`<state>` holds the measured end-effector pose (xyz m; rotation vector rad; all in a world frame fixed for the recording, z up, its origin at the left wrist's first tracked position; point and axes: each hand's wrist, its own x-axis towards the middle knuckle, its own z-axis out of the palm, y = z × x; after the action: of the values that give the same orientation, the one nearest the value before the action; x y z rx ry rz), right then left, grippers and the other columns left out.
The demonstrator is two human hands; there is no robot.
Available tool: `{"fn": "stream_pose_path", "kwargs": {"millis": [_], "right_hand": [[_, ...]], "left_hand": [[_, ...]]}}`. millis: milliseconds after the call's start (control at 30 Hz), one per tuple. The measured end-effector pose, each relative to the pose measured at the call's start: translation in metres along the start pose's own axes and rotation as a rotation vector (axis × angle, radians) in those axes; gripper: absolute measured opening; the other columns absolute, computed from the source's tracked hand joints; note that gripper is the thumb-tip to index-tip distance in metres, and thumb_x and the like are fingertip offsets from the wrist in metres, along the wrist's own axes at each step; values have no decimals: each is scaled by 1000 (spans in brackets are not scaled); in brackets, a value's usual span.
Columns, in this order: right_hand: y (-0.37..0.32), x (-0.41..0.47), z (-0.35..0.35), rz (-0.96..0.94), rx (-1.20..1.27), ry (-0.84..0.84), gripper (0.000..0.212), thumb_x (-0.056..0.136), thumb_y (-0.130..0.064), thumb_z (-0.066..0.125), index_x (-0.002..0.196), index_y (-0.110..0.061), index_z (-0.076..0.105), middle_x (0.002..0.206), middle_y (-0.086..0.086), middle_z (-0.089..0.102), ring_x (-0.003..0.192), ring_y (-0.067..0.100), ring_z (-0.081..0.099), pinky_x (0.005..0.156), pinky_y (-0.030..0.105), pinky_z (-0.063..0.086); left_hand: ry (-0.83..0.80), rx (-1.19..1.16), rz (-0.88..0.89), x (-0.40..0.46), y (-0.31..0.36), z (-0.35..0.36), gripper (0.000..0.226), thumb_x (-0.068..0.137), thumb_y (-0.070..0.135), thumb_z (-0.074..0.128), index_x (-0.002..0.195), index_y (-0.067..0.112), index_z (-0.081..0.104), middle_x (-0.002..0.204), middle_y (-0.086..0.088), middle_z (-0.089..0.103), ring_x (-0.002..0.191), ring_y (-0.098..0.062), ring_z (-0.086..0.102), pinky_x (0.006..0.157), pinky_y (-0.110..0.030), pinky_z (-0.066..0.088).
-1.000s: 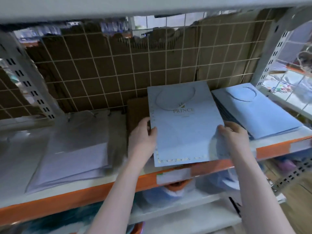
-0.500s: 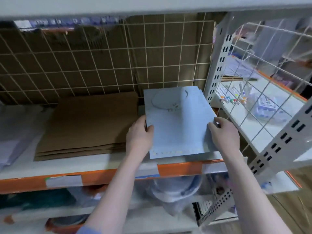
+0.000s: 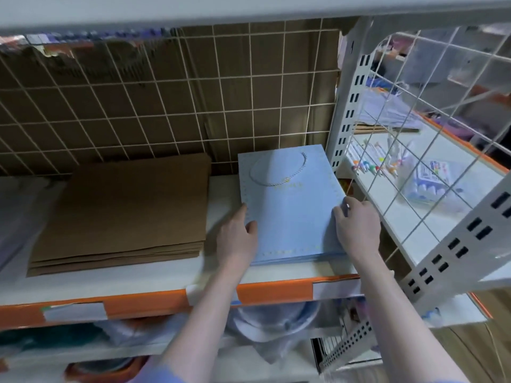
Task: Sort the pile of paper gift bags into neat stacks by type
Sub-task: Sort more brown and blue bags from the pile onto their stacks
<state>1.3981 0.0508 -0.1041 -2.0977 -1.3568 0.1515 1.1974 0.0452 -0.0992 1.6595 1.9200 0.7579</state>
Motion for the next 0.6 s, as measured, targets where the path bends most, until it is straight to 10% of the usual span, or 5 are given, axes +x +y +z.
{"fn": "stream_pose_path", "kwargs": {"millis": [367,600], "right_hand": [[8,-3,-6,2,16,-35,30,94,-17,48,120,-5,57,107,20,54,105,37,48,81,39,40],[-4,-22,-11,-206,-195,-14,35,91,-16,51,123,-4,55,113,22,57,103,41,49,81,43,38]], "left_hand": [[-3,102,55,-3,5,17,50,96,21,43,145,17,33,155,-4,24,140,-22,27,106,-32,29],[143,324,184,-14,8,-3,47,93,24,49,138,14,43,141,-6,44,133,-25,34,106,-34,28]]}}
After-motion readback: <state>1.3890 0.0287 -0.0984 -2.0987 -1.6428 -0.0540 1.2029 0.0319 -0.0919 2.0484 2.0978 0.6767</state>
